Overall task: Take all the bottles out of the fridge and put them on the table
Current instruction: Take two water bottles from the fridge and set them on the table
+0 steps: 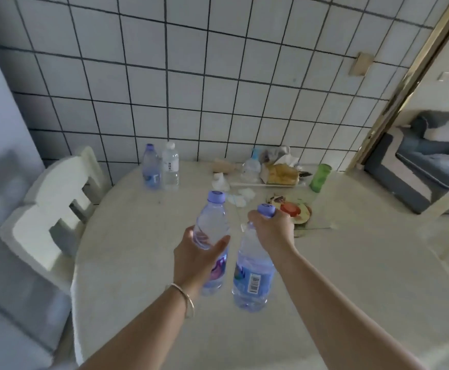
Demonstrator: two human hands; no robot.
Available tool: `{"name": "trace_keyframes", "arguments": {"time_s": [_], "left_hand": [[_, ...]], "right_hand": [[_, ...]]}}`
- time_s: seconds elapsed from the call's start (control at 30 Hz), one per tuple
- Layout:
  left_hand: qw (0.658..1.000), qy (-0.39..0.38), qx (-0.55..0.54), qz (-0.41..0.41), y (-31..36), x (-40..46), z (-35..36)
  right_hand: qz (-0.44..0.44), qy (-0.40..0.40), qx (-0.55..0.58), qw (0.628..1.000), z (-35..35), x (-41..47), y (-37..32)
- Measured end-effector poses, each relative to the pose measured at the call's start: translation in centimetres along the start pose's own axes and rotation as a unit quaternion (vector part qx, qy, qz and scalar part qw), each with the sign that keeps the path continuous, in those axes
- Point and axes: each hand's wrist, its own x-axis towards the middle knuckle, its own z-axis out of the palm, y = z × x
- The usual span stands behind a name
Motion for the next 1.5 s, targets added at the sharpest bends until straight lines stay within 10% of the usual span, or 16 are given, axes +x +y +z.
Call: {"name": "trace_keyframes", "arguments": {"time_s": [0.8, 1.5], "left_hand": [[0.991, 0.038, 0.124, -0.039, -5.9, 38.7, 8.5], [0.994, 0.048, 0.099, -0.008, -9.7, 43.0, 10.5]], "right_hand": [[-0.017, 0.031, 0.068, 0.997, 23.1, 36.3, -2.5], [-0.106, -0.070, 0.008, 0.992, 26.3, 40.1, -0.5]]}}
